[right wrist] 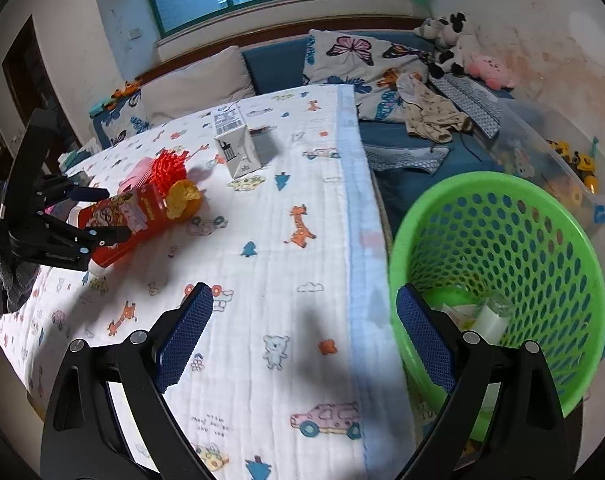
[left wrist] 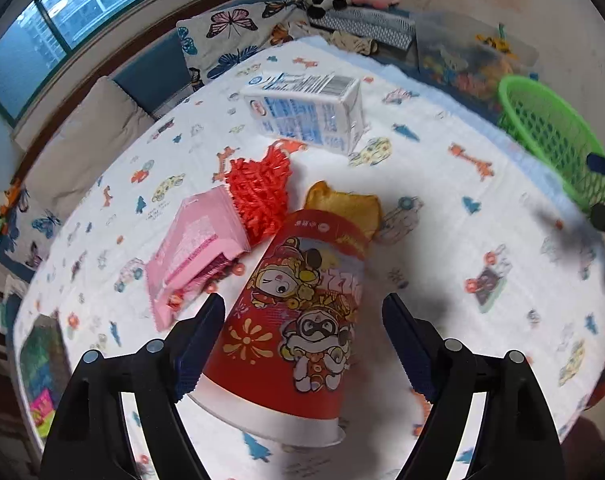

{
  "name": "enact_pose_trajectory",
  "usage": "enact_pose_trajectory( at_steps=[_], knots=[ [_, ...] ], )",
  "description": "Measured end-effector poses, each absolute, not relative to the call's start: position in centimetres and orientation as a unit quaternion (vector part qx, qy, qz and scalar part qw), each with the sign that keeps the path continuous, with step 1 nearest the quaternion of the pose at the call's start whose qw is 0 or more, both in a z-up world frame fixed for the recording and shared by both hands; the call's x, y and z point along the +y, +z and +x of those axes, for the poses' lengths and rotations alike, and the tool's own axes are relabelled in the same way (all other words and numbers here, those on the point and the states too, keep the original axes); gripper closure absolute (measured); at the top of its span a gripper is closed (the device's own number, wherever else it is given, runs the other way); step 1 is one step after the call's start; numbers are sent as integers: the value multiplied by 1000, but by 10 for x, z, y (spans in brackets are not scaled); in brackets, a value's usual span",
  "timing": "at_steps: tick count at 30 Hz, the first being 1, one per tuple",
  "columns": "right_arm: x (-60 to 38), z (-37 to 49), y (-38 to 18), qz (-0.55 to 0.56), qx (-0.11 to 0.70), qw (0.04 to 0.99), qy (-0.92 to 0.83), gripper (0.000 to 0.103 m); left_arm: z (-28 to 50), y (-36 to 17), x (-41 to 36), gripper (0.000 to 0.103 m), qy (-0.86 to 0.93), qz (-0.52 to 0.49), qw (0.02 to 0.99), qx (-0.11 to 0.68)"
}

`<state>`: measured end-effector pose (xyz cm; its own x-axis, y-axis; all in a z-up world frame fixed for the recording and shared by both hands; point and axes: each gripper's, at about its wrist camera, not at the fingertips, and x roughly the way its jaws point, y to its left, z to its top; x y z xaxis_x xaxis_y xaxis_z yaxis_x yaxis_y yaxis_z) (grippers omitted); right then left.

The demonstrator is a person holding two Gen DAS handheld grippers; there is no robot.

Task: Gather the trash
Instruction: 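Grasp the white milk carton with the right tool while the left tool grasps the red snack cup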

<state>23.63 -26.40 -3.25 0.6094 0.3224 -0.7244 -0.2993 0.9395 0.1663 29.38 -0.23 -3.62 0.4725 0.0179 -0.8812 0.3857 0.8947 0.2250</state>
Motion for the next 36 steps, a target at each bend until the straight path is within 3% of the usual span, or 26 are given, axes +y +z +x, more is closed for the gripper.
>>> enact_pose_trajectory(
  at_steps=[14, 25, 36],
  knots=[
    [-245, 243, -34, -3, 413, 891, 188, 11, 296, -51, -8, 33, -99, 256, 825, 494],
    [-209, 259, -32, -18, 409, 883, 229, 11, 261, -16, 28, 34, -77, 152, 872, 458],
    [-163, 315, -22, -45, 401, 883, 238, 24, 223, -1, 63, 35, -58, 91, 891, 441]
  ],
)
